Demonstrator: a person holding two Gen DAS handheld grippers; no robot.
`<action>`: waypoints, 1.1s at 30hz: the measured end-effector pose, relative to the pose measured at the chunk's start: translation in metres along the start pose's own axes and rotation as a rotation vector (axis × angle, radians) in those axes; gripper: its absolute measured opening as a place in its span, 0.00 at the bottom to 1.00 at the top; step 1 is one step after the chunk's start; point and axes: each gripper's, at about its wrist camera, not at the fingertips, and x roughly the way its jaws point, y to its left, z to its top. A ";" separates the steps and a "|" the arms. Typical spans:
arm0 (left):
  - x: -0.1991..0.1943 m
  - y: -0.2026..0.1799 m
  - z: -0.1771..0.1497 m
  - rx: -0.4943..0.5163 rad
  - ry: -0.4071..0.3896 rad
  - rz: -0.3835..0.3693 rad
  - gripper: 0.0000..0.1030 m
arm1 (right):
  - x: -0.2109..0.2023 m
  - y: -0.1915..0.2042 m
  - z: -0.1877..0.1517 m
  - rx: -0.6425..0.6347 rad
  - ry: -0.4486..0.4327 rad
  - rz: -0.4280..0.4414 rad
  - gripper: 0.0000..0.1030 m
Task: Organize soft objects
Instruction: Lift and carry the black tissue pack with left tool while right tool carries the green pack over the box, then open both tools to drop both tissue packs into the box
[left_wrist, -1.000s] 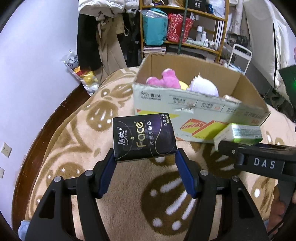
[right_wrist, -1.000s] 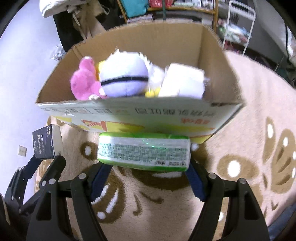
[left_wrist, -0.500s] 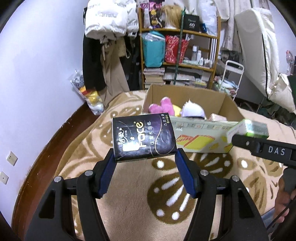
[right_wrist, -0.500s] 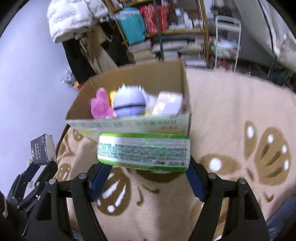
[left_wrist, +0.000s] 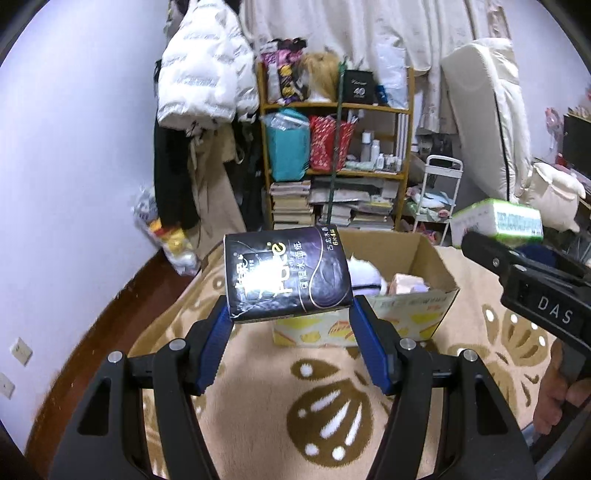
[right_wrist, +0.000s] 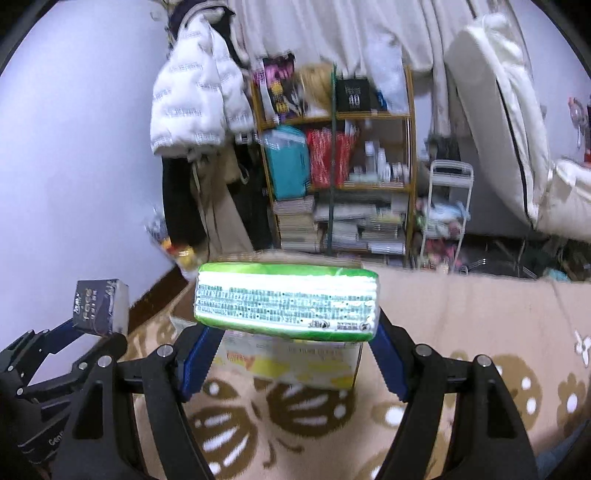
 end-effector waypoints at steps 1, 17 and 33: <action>-0.001 -0.002 0.004 0.008 -0.010 -0.003 0.62 | -0.001 0.003 0.003 -0.014 -0.016 -0.004 0.77; 0.030 -0.013 0.058 0.062 -0.109 -0.028 0.62 | 0.032 0.005 0.035 -0.081 -0.091 -0.031 0.77; 0.104 -0.013 0.040 0.024 0.016 -0.111 0.63 | 0.093 -0.023 0.019 0.018 0.047 -0.021 0.78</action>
